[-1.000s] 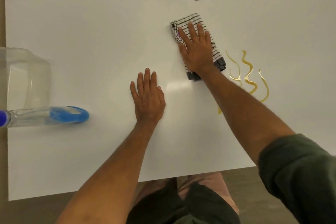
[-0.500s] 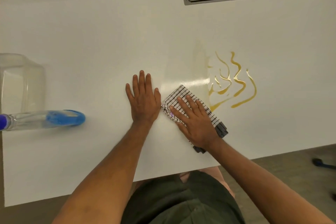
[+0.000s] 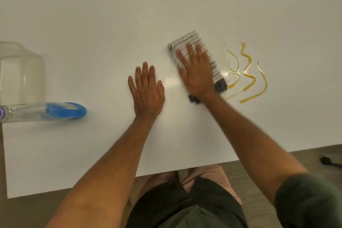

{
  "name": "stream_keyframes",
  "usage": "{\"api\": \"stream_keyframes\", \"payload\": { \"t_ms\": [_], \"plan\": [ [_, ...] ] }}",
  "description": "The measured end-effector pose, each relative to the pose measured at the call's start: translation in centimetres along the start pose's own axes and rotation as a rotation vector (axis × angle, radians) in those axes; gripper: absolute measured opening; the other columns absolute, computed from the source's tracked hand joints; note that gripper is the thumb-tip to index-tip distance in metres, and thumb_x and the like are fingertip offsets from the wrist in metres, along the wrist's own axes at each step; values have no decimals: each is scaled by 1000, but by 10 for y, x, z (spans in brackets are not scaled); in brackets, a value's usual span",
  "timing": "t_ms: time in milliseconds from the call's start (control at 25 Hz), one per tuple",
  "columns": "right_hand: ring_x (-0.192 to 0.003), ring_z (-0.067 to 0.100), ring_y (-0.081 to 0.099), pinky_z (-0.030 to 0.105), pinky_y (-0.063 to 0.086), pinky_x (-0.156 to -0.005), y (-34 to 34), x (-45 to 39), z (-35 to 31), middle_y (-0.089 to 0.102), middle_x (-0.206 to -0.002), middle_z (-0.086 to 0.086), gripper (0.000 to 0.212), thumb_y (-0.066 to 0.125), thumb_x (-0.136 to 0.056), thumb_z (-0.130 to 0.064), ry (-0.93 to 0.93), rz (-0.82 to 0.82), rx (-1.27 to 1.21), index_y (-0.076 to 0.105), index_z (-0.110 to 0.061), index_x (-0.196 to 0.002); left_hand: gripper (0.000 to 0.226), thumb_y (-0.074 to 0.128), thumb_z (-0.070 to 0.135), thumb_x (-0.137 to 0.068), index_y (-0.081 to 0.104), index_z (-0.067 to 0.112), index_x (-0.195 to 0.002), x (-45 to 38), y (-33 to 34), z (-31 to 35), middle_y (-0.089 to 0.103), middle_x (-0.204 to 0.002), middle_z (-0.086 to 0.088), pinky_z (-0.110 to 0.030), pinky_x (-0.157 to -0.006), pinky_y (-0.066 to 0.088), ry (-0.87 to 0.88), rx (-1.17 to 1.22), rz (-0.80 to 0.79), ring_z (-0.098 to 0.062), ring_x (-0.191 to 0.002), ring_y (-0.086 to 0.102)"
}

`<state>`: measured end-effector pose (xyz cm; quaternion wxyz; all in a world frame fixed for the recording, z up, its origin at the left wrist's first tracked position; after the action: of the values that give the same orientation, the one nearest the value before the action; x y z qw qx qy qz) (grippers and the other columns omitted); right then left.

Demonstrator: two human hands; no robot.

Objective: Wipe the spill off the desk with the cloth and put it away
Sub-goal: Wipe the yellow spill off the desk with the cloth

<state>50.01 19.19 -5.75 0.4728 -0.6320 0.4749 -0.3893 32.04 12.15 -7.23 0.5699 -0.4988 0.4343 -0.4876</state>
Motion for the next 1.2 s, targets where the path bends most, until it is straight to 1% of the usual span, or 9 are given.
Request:
{"api": "stream_keyframes", "payload": {
  "t_ms": [120, 240, 400, 560, 680, 760, 960, 1080, 1200],
  "plan": [
    [-163, 32, 4, 53, 14, -130, 19, 113, -35, 14, -175, 8, 56, 28, -111, -46, -120, -105, -11, 24, -31, -165, 60, 23, 41, -109, 30, 17, -163, -1, -3, 0, 21, -173, -7, -56, -128, 20, 1, -5, -30, -29, -160, 21],
    [-164, 29, 2, 52, 12, -131, 25, 148, -33, 14, -175, 5, 55, 27, -111, -49, -237, -183, 20, 26, -33, -164, 59, 24, 41, -109, 29, 17, -162, -1, -1, -2, 22, -172, -7, -56, -128, 21, 2, -7, -18, -29, -160, 21],
    [-161, 36, 14, 55, 17, -129, 8, 56, -7, 23, -173, 8, 53, 35, -110, -43, -285, -108, 27, 34, -30, -162, 60, 28, 42, -108, 30, 16, -162, -1, 1, -1, 23, -172, -8, -56, -128, 20, 2, -25, 5, -30, -159, 23],
    [-161, 37, 12, 54, 13, -130, -17, -85, 38, 20, -174, 8, 55, 30, -110, -45, 36, -11, 16, 27, -34, -163, 61, 27, 42, -108, 31, 16, -163, 0, 5, -1, 24, -172, -8, -55, -128, 20, 0, -32, 24, -30, -159, 24],
    [-161, 39, 10, 53, 10, -131, -22, -120, 46, 17, -174, 9, 57, 26, -109, -46, 141, 18, 16, 24, -33, -165, 61, 19, 43, -108, 32, 16, -162, -1, 8, -1, 25, -171, -8, -55, -128, 20, 9, -31, 44, -30, -159, 25],
    [-161, 40, 9, 53, 10, -131, -13, -99, 24, 16, -174, 11, 58, 26, -110, -47, 56, -4, 16, 23, -31, -165, 63, 14, 44, -108, 32, 16, -162, -1, 7, -2, 26, -171, -8, -56, -127, 21, 17, -42, 46, -30, -158, 26],
    [-163, 33, 9, 50, 9, -132, 8, 53, -30, 17, -175, 8, 56, 32, -111, -46, -157, -74, -18, 26, -31, -164, 58, 28, 42, -108, 36, 18, -160, -2, -2, -1, 27, -171, -6, -56, -127, 21, 7, 5, -18, -28, -158, 26],
    [-163, 28, 7, 48, 10, -132, 8, 122, -5, 17, -175, 3, 55, 33, -111, -44, -260, -98, 20, 25, -34, -164, 58, 37, 42, -105, 41, 18, -157, -1, -7, -4, 34, -167, -4, -56, -127, 20, 12, 169, -7, -27, -156, 30],
    [-162, 32, 12, 51, 16, -131, -4, 88, 45, 21, -174, 5, 54, 36, -110, -42, -237, -73, 47, 30, -32, -163, 59, 39, 42, -103, 42, 18, -157, 4, -6, 2, 36, -166, -3, -55, -127, 21, 42, 157, 8, -27, -154, 34]
  ]
}}
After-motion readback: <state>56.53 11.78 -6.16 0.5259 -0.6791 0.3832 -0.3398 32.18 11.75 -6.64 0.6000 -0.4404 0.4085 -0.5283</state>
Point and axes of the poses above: each hand's wrist, its own x-axis away from the middle knuckle, its own y-axis out of the palm, z = x × y, the point moved 4 cm from there along -x, towards the middle knuckle
